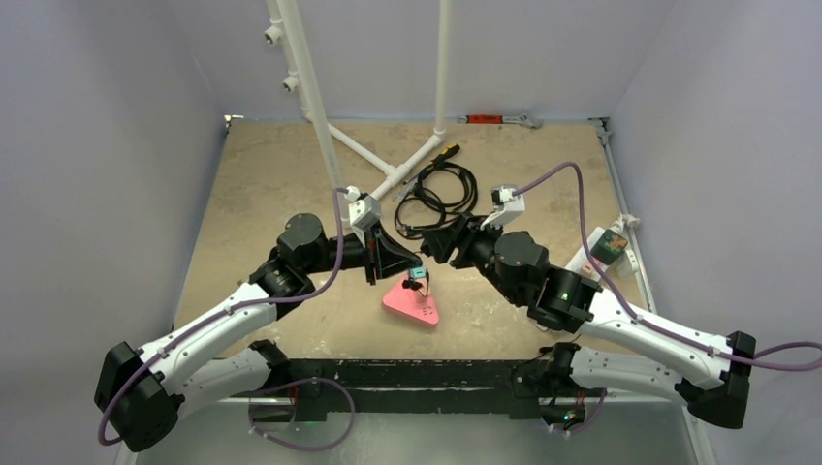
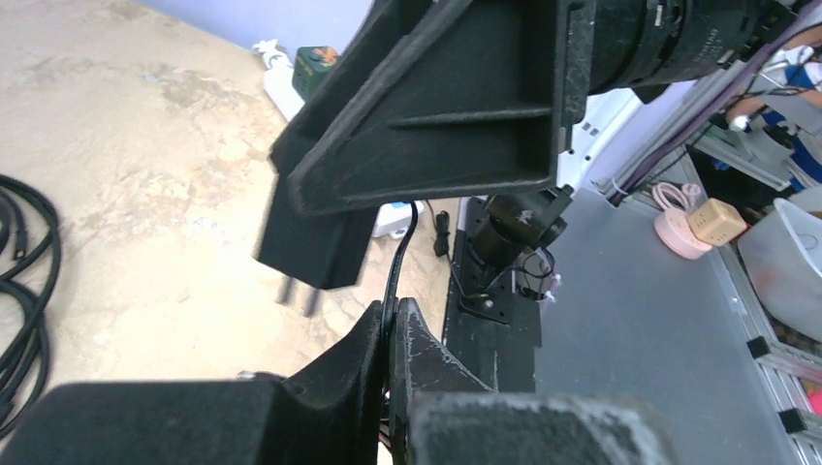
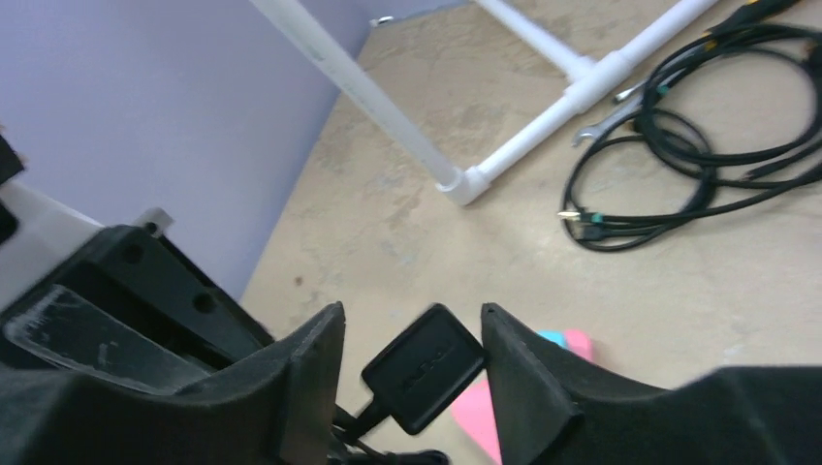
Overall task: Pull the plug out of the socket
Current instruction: Place the plug at the center of the board.
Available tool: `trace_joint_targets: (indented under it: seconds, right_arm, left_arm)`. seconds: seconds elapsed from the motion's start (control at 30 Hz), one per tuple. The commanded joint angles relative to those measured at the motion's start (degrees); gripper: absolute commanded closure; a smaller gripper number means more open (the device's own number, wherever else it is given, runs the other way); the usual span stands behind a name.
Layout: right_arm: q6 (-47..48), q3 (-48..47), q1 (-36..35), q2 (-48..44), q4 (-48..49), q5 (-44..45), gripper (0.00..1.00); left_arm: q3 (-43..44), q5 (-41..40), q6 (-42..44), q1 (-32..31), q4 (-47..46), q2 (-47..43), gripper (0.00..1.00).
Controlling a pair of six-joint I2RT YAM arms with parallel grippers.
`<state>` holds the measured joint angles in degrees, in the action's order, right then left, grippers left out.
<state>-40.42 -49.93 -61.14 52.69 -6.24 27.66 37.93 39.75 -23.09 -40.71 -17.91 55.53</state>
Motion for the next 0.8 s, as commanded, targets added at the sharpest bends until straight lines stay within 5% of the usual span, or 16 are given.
trace_joint_targets:
  seconds: [0.0,0.13,0.27,0.53,0.63,0.77]
  right_arm:
    - [-0.7,0.3,0.4,-2.9,-3.5,5.2,0.35]
    - [-1.5,0.5,0.4,-5.3,-6.7,8.3,0.17]
    - [-1.6,0.5,0.4,-7.5,-9.4,10.3,0.13]
    - [-2.4,-0.4,0.4,-12.0,-17.2,15.4,0.11]
    - [-1.9,-0.2,0.4,-13.8,-17.9,16.3,0.06]
    - [0.1,0.4,0.4,-13.8,-17.1,16.3,0.01]
  left_arm:
    - [1.9,-1.7,1.0,2.9,-0.4,-1.7,1.00]
    - [-0.2,-2.6,-1.0,6.4,-3.0,-4.4,1.00]
    - [0.9,-6.5,-0.4,8.5,1.3,-5.0,1.00]
    - [1.6,-31.5,3.8,9.2,16.1,-13.2,1.00]
    - [4.3,-44.9,4.1,9.4,26.7,-11.9,1.00]
    - [7.9,-52.2,4.4,11.4,30.9,-8.6,1.00]
